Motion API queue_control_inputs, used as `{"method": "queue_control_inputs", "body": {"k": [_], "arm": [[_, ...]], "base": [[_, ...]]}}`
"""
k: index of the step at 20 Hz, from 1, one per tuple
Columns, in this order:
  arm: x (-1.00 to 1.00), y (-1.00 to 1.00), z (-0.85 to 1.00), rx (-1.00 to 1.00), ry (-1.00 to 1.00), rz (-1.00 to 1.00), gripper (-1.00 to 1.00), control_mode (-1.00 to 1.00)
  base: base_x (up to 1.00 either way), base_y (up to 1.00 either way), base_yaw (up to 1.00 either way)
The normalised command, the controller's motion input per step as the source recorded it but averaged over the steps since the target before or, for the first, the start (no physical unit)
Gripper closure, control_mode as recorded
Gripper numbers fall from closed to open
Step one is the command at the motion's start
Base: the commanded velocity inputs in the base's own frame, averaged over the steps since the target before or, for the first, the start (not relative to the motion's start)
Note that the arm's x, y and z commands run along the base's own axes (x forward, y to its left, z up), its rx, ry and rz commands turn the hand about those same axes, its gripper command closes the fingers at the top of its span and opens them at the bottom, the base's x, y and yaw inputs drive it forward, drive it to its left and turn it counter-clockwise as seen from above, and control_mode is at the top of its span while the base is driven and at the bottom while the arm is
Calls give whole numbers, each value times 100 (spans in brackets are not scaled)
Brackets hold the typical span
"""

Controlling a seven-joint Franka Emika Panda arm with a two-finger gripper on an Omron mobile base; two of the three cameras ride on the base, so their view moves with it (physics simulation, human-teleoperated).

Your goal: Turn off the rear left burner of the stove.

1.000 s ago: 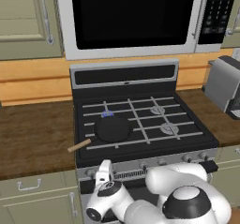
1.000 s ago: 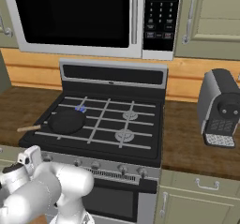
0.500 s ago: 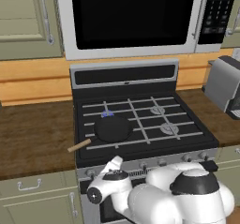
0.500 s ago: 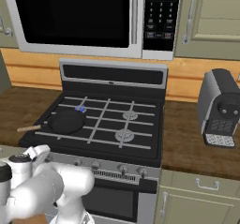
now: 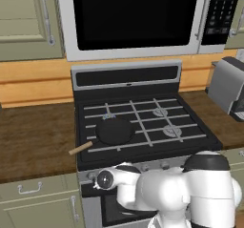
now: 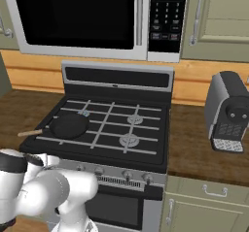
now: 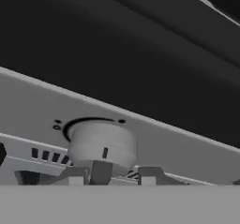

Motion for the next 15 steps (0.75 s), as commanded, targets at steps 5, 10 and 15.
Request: {"method": "queue_control_inputs", "body": {"k": [5, 10, 15], "arm": [[0, -4, 0, 70, 0, -30, 100, -100], [1, 0, 0, 62, 0, -30, 100, -100], [5, 0, 0, 58, 0, -31, 100, -100]], "base": [[0, 0, 0], [0, 0, 0], [0, 0, 0]]}}
